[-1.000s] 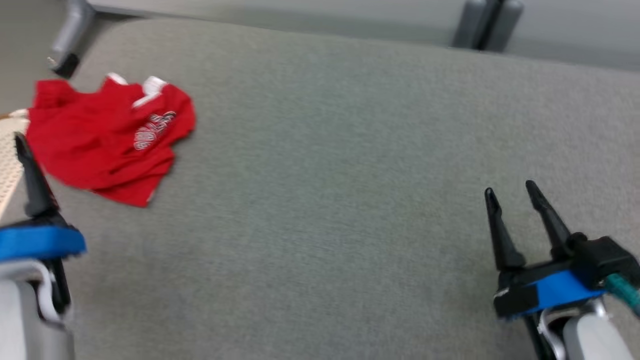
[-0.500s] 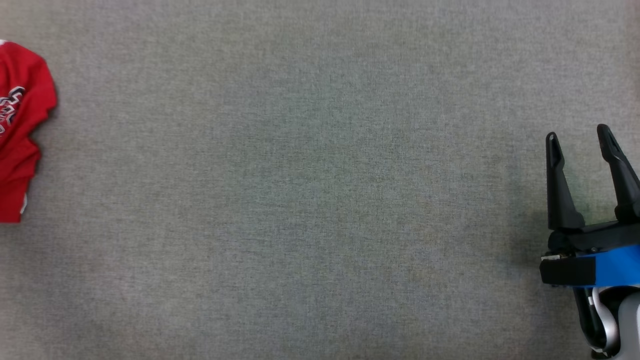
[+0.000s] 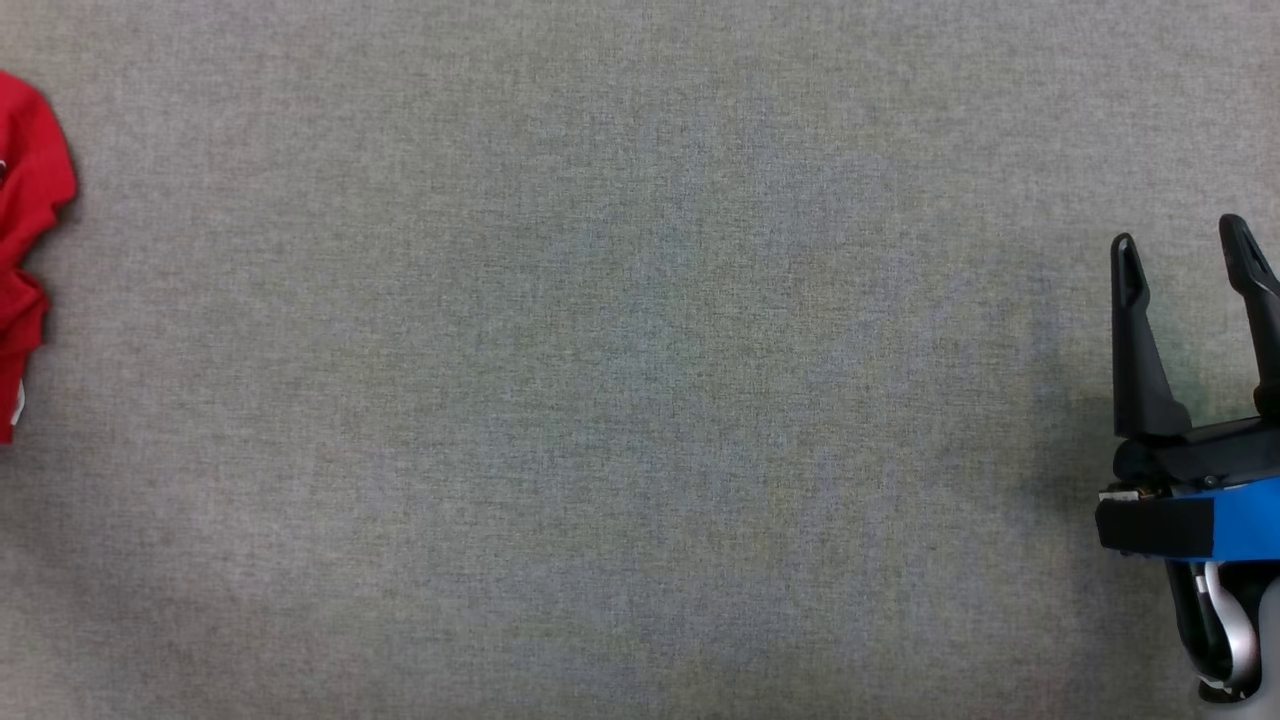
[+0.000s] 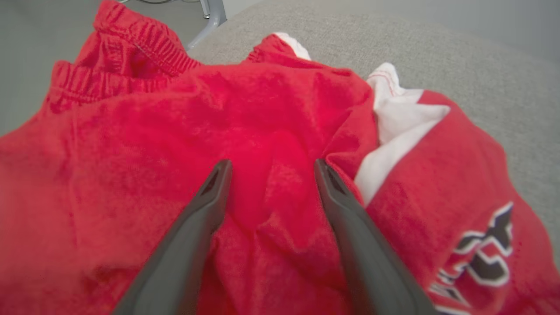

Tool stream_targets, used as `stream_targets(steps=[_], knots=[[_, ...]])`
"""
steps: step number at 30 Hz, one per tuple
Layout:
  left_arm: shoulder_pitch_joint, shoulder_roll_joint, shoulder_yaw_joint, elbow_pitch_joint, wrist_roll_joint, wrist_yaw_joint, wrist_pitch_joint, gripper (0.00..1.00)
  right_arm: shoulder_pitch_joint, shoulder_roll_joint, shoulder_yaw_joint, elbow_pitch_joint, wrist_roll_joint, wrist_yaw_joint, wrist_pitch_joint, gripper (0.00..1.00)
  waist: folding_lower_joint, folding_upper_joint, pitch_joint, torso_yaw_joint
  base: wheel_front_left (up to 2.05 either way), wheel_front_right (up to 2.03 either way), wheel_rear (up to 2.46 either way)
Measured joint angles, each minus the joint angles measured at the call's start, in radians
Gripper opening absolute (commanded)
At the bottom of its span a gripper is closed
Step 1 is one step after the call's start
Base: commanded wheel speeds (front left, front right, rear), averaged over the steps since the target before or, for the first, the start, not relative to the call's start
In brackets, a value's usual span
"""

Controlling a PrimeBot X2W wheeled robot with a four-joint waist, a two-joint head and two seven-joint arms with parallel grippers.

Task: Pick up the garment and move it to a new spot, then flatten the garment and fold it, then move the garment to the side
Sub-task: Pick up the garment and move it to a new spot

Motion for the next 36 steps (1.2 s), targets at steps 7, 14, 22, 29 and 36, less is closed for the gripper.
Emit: stream_targets(steps=[7,14,22,29,36], knots=[[-0.06,0.007,-0.076,0.08,-0.071,-0.001,0.133,0.36,-0.011,-0.006,0.006,-0.003,0.0,0.0,0.005,1.0,-0.0002,-0.0003,-0.006,0.005,0.0,0.0,0.0],[-0.066,0.022,-0.144,0.079,-0.154,-0.001,0.15,0.0,-0.017,-0.005,0.017,0.002,0.001,0.0,0.008,1.0,-0.0002,-0.0003,-0.018,-0.004,0.0,0.0,0.0],[-0.083,0.065,-0.219,0.022,-0.17,-0.001,-0.022,0.0,-0.016,0.014,0.023,0.054,0.011,0.0,-0.022,1.0,0.0,-0.0002,-0.075,-0.008,0.0,0.0,0.0],[-0.136,0.096,-0.301,-0.059,-0.155,-0.001,-0.119,0.0,-0.016,0.038,0.049,0.121,0.025,0.0,-0.059,1.0,-0.0001,-0.0003,-0.152,-0.022,0.0,0.0,0.0],[-0.197,0.103,-0.398,-0.234,-0.119,-0.004,-0.141,0.0,-0.003,0.062,0.059,0.192,0.04,0.0,-0.101,1.0,-0.0001,-0.0003,-0.232,-0.067,0.0,0.0,0.0]])
